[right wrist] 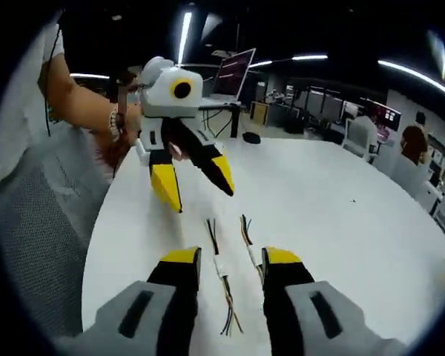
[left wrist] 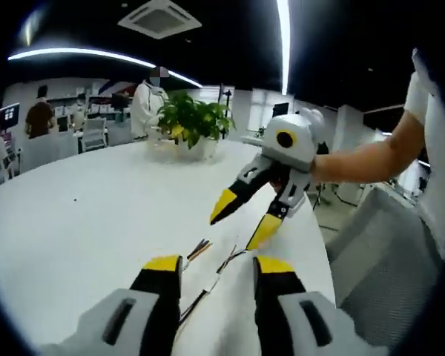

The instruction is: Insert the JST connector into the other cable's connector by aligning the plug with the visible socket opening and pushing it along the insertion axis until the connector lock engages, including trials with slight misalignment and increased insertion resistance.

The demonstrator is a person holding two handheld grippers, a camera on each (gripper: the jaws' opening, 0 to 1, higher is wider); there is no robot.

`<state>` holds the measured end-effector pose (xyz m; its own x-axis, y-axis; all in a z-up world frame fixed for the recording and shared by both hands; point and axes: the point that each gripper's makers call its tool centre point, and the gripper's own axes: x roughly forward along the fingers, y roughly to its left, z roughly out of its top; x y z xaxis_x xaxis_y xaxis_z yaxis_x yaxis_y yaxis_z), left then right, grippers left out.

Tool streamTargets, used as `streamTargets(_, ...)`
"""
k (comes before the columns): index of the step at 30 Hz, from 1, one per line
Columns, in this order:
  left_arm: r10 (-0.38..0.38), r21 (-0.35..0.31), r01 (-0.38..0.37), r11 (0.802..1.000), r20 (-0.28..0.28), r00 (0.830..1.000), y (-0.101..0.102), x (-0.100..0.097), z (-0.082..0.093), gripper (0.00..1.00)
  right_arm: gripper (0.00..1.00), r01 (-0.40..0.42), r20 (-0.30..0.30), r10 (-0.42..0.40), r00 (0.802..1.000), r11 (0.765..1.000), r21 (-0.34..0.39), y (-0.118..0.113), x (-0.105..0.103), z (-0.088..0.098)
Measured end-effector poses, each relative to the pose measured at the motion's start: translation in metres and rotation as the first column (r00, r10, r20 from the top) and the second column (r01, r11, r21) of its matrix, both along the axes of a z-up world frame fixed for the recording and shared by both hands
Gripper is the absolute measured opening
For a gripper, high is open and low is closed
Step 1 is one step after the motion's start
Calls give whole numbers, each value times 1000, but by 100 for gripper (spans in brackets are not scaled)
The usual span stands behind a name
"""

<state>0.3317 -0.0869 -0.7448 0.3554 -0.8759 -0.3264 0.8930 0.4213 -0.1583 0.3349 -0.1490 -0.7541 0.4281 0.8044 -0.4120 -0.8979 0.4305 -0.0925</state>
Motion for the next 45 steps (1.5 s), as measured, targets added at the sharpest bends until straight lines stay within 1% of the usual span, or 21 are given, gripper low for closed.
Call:
streamTargets(2,25,-9,-25,1000,11,1000,9,-5,11,60,45,49,-12,-49,999,998,32,-8,-2,9)
streamTargets(7,92,-20,-91,996,58,994,31,-22,33,70,61,159,17,-160,987,986,60,-30,-12,27)
streamTargets(8,146,-25,-145,989,64,987,39,-22,38,76,65,188,20,-189,982,980,73,-35,-15,31)
streamTargets(11,203,41,-208,977,105,974,54,-29,36,93,72,238,-14,-238,971,964,117,-44,-27,39)
streamTargets(14,236,73,-246,966,127,963,64,-42,37,96,73,293,-8,-295,956,944,149,-55,-38,49)
streamTargets(16,255,66,-262,963,103,961,68,-48,39,98,70,329,49,-338,940,934,142,-66,-45,57)
streamTargets(18,283,64,-288,955,83,956,73,-55,41,99,70,347,63,-358,931,927,139,-73,-56,62)
streamTargets(21,352,60,-361,930,130,927,87,-60,51,99,79,417,64,-430,901,896,155,-89,-66,70)
streamTargets(23,407,35,-410,911,64,911,95,-67,52,99,80,441,107,-459,882,883,159,-98,-76,76)
streamTargets(26,463,-36,-463,886,12,886,104,-77,59,99,82,493,62,-512,857,848,192,-106,-94,76)
streamTargets(27,478,-39,-477,878,19,878,107,-80,59,99,84,505,59,-524,850,841,197,-109,-98,76)
streamTargets(29,529,-24,-529,848,76,845,122,-82,58,99,85,539,56,-557,829,822,184,-115,-107,72)
streamTargets(30,539,2,-543,840,107,835,128,-83,54,99,84,574,50,-585,810,806,144,-123,-112,64)
streamTargets(32,544,77,-553,830,112,832,137,-88,40,99,82,586,17,-589,808,806,90,-126,-121,52)
streamTargets(33,548,85,-555,827,99,831,138,-90,37,99,82,592,4,-594,804,802,77,-127,-125,49)
streamTargets(35,525,79,-529,845,68,848,135,-99,31,98,81,602,11,-605,796,794,85,-128,-129,49)
streamTargets(37,537,112,-536,837,24,844,137,-107,19,95,77,612,-8,-614,789,785,98,-125,-134,47)
streamTargets(40,561,58,-560,827,-1,828,137,-114,18,96,77,621,-23,-621,784,780,77,-120,-138,41)
streamTargets(41,563,53,-561,826,-16,827,137,-116,17,95,77,633,-19,-633,774,772,64,-121,-140,39)
streamTargets(43,560,47,-561,827,25,828,141,-117,24,94,77,664,-29,-664,747,743,83,-122,-142,39)
streamTargets(45,597,34,-601,798,91,797,152,-114,33,88,77,661,-34,-661,750,745,90,-118,-144,38)
